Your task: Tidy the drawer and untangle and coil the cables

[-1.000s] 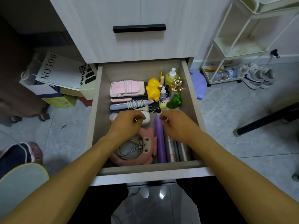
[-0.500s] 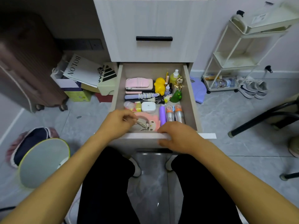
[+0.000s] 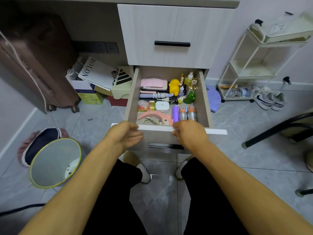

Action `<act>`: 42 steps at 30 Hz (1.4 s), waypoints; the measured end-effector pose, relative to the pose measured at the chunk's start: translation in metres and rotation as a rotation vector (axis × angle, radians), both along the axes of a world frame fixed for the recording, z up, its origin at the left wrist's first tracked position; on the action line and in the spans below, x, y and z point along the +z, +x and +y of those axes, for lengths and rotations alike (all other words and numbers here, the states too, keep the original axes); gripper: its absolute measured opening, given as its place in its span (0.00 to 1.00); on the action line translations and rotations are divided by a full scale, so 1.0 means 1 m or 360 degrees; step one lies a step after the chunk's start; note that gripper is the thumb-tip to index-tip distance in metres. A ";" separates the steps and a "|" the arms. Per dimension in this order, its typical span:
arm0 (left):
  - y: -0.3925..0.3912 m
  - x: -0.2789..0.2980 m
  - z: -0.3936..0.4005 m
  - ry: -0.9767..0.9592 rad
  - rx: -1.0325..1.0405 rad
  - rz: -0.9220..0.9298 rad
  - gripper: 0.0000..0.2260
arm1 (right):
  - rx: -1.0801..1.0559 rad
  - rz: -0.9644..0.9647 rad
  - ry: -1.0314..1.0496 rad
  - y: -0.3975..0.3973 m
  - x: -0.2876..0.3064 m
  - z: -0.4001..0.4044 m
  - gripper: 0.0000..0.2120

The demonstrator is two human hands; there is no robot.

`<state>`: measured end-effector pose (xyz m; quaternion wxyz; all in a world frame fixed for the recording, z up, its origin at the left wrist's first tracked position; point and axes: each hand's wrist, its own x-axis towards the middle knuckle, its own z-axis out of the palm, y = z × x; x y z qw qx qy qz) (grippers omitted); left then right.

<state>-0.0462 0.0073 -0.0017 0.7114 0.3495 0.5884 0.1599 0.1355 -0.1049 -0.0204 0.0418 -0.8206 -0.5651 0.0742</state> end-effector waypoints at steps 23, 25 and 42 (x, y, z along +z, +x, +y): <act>0.106 -0.025 0.031 -0.0115 0.0462 -0.0779 0.32 | -0.0249 0.0629 0.0480 0.063 0.005 0.033 0.06; 0.111 -0.025 0.039 -0.0112 0.0473 -0.0804 0.31 | -0.0254 0.0640 0.0487 0.068 0.007 0.038 0.05; 0.196 -0.022 0.137 0.0111 0.0278 -0.0647 0.34 | -0.0268 0.0685 0.0401 0.125 0.014 0.103 0.06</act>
